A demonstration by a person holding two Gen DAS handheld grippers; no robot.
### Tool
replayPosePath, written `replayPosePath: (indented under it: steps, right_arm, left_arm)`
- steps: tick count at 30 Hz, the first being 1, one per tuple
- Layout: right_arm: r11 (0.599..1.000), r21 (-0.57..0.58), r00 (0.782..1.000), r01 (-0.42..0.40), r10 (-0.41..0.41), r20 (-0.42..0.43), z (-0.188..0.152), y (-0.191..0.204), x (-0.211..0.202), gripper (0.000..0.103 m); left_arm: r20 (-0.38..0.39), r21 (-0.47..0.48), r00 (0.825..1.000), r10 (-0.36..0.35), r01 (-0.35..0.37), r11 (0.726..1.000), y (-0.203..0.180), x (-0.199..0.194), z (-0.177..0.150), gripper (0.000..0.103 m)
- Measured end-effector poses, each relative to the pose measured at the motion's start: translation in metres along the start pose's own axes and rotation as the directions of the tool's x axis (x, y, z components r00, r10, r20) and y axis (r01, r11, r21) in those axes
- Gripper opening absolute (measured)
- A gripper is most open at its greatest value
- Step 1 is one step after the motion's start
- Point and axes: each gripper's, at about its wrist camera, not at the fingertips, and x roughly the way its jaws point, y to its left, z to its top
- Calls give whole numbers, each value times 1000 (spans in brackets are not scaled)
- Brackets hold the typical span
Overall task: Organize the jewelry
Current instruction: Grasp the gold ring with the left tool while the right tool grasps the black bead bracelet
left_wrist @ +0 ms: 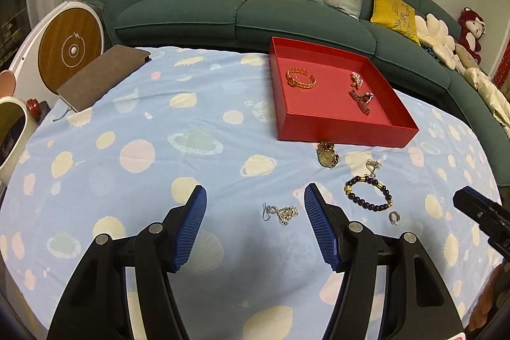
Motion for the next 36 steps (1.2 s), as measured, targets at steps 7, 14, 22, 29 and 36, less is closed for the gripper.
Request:
replayPosePath:
  steps: [7, 14, 22, 29, 36]
  right_arm:
    - [999, 48, 998, -11, 14, -65, -5, -8, 39, 51]
    - [1000, -2, 993, -27, 27, -113, -12, 3, 68, 58]
    - [989, -147, 992, -6, -12, -122, -19, 20, 86, 61]
    - [992, -126, 991, -11, -6, -137, -15, 5, 92, 61]
    - [993, -120, 988, -19, 0, -156, -11, 1, 100, 61]
  left_arm:
    - [-31, -54, 997, -75, 73, 996, -8, 25, 11, 65]
    - [-91, -39, 991, -95, 92, 995, -39, 69, 23, 65]
    - [-121, -11, 990, -70, 69, 998, -66, 109, 31, 65]
    - [-115, 76, 993, 1, 8, 997, -77, 130, 29, 39]
    - [-122, 82, 992, -20, 31, 996, -75, 128, 29, 7]
